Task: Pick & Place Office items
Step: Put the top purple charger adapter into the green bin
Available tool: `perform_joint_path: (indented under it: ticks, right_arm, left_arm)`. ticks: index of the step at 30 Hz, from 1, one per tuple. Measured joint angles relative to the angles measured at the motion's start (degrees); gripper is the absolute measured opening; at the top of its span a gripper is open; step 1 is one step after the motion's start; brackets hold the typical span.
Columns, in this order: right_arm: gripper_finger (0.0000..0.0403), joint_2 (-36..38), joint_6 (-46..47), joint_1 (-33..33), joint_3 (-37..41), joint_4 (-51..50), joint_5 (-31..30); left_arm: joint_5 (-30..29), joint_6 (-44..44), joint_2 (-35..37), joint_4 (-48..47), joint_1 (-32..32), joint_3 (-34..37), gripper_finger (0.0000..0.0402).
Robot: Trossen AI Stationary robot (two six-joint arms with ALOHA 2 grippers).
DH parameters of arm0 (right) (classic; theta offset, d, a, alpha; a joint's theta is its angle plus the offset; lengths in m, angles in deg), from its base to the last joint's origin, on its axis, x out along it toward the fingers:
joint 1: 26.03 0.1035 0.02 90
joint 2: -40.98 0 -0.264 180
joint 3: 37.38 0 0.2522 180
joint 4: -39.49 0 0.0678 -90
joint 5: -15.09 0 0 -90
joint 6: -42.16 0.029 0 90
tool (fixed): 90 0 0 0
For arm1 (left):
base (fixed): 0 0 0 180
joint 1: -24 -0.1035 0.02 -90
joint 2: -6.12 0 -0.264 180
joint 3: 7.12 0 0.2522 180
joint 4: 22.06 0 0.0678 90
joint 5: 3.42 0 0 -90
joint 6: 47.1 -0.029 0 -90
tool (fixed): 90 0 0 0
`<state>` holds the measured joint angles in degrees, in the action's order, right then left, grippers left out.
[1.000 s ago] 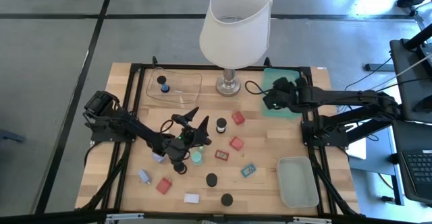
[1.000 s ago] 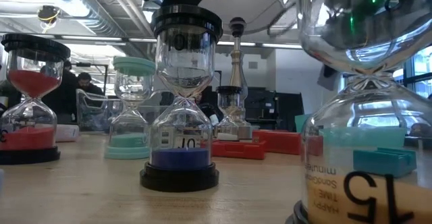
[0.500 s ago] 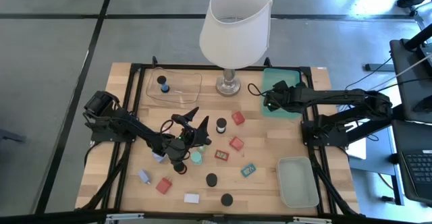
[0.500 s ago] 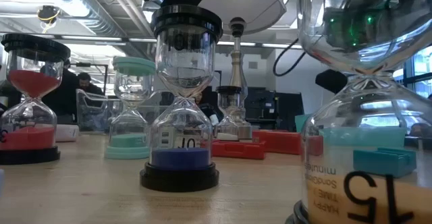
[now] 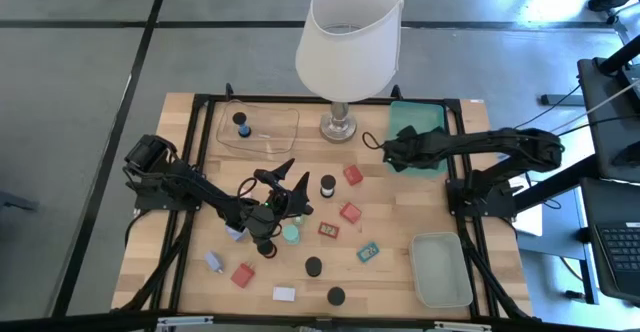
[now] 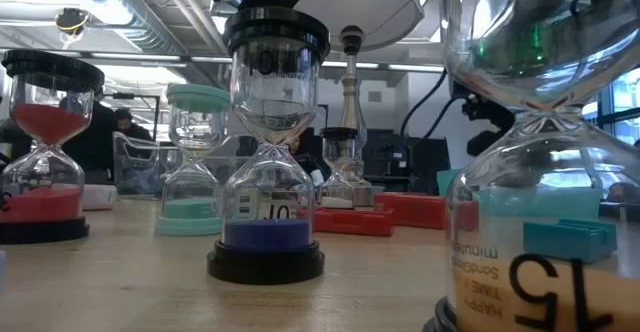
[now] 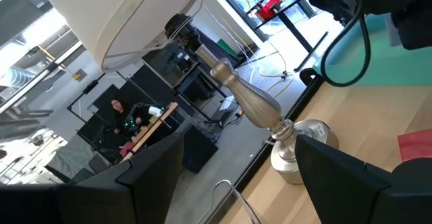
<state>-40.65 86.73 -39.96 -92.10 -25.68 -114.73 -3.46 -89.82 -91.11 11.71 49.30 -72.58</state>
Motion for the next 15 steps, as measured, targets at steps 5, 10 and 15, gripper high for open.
perform_joint_path:
  ticks: [5,10,15]
  right_arm:
    - [0.0142,-1.1,0.0,0.0,0.0,0.2,0.0]
    - [0.0145,-1.2,-0.6,0.0,0.0,1.1,1.9]
    - [0.0142,-1.2,-2.0,0.0,0.0,2.6,6.2]
  left_arm:
    - [0.0,0.0,0.0,0.0,0.0,0.0,0.0283]
    - [0.0,0.0,0.0,0.0,0.0,0.0,0.0283]
    - [0.0,0.0,0.0,0.0,0.0,0.0,0.0283]
